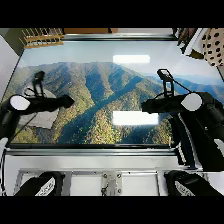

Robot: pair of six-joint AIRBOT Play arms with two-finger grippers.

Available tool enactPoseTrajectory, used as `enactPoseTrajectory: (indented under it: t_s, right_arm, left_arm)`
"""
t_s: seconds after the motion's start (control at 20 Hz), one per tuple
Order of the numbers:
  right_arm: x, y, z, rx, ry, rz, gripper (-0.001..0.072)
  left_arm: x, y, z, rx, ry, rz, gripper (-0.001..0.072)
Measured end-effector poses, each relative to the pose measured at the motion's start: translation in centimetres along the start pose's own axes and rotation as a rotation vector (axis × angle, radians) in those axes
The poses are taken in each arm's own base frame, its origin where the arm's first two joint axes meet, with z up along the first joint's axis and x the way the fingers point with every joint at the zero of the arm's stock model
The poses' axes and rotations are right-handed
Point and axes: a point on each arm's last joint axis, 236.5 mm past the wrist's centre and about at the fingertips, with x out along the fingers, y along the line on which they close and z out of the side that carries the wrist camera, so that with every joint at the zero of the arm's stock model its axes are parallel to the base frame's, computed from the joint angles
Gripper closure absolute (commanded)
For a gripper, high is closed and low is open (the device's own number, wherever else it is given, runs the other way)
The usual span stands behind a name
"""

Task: Fold the clothes and pants, and hang the long-sleeved shirts on hangers.

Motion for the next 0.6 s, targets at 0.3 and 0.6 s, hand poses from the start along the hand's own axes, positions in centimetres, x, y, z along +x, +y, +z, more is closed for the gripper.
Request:
enactPoseTrajectory:
  t_s: [0.3,0.6]
  right_arm:
    - [0.0,0.0,0.0,0.000,0.000,0.000,0.0705]
    - [0.0,0.0,0.0,0.000,0.000,0.000,0.0706]
  left_arm:
    - [-6.0,16.1,6.4,-0.120,-0.161,0.349,-0.0003]
    - [-3.0,26.4,6.5,-0.233,-0.170,0.472,-0.0004]
